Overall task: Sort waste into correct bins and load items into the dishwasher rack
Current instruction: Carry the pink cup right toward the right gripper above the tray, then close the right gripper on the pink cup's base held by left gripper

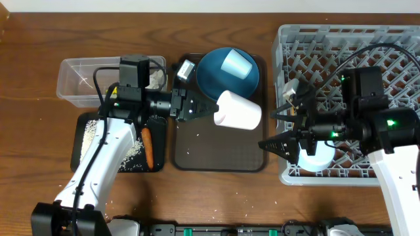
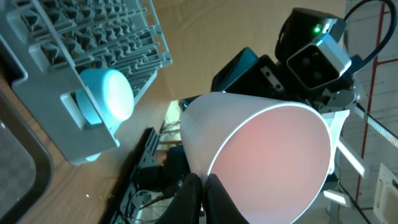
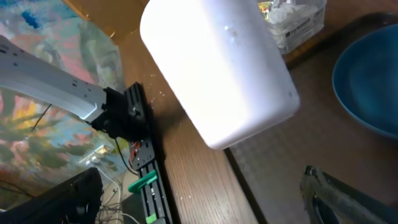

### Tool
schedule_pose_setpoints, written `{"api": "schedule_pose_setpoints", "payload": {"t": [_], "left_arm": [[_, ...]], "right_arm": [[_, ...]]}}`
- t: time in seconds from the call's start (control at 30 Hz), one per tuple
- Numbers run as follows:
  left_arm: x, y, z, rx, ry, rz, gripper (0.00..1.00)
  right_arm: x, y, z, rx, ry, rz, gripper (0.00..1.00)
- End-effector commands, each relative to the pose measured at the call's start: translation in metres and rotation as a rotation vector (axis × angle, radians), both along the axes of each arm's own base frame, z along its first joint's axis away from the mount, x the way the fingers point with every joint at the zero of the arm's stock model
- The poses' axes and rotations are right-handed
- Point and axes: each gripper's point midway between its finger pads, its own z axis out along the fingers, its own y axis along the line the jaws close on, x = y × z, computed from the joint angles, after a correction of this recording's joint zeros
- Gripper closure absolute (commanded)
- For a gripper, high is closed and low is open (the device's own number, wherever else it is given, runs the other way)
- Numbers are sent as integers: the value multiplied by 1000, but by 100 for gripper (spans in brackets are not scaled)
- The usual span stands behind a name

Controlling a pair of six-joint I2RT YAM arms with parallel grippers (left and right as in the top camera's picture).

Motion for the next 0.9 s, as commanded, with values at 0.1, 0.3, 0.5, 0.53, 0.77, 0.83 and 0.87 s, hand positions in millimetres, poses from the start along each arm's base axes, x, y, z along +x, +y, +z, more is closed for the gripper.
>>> {"api": "schedule_pose_setpoints", "payload": {"t": [0.1, 0.3, 0.5, 0.53, 0.77, 0.83, 0.87], "left_arm": [[-4, 0, 12, -17, 29, -18, 94], [-5, 0, 14, -19, 15, -19, 94], [-4, 0, 16, -22, -5, -19, 94], [-4, 0, 16, -22, -7, -19, 94], [-4, 0, 16, -22, -7, -19, 94], [-4, 0, 16, -22, -8, -19, 94], [-4, 0, 16, -23, -10, -19, 94]], "right_arm": [[16, 4, 2, 42, -25, 25, 1], [28, 16, 6, 162, -1, 78, 1], [29, 31, 3, 256, 20, 171, 7], [27, 34, 4, 270, 21, 189, 10], [23, 39, 9, 307, 16, 220, 20], [22, 40, 11, 323, 22, 227, 22], [21, 40, 12, 328, 24, 230, 22]]}}
